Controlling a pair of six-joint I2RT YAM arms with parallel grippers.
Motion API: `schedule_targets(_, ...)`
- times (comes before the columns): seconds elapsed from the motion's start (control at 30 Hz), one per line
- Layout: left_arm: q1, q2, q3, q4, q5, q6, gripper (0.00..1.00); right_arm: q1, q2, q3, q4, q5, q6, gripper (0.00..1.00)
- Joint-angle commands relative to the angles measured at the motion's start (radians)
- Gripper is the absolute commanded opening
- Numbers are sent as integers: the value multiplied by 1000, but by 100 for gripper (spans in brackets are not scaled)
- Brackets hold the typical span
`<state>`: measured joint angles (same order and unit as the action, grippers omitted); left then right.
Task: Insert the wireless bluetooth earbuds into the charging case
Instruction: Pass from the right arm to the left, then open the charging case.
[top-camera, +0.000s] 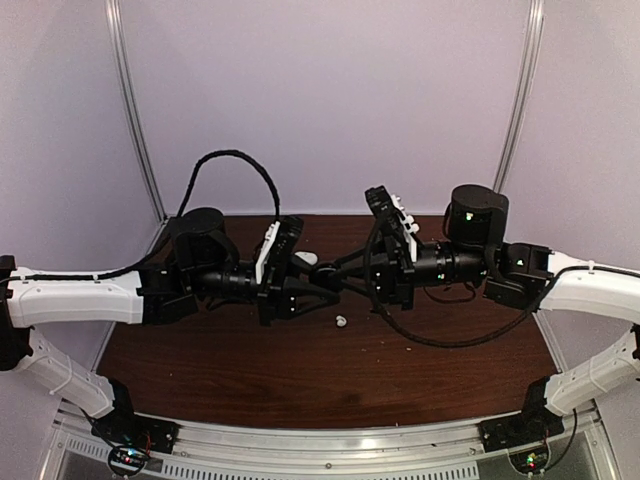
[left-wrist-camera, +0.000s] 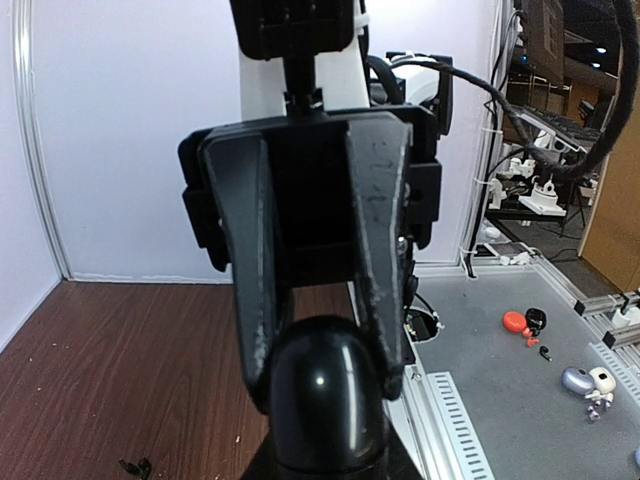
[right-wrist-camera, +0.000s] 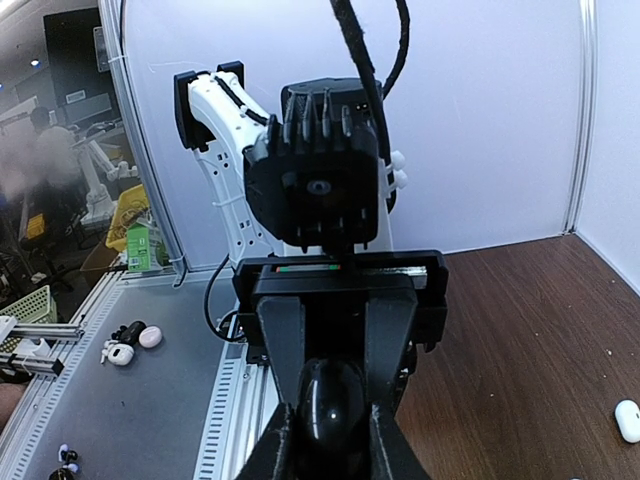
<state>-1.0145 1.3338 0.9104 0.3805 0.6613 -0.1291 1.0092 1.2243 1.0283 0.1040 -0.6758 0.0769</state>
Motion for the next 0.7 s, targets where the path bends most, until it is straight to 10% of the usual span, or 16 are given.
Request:
schedule_targets(0.0,-2,-5,2,68,7,-11,16,0,-1,18,22,-16,5,13)
schedule_targets(0.17,-2,-7,-3,71,6,-14,13,-1,-2,10,23,-17,4,16)
schedule_targets(0.3,-2,-17,-14,78,0,0,9,-2,-5,12,28,-17,12,45)
schedule_targets(0.67,-2,-39,-43,82,22,74,5,-17,-12,17,37,56,44,48)
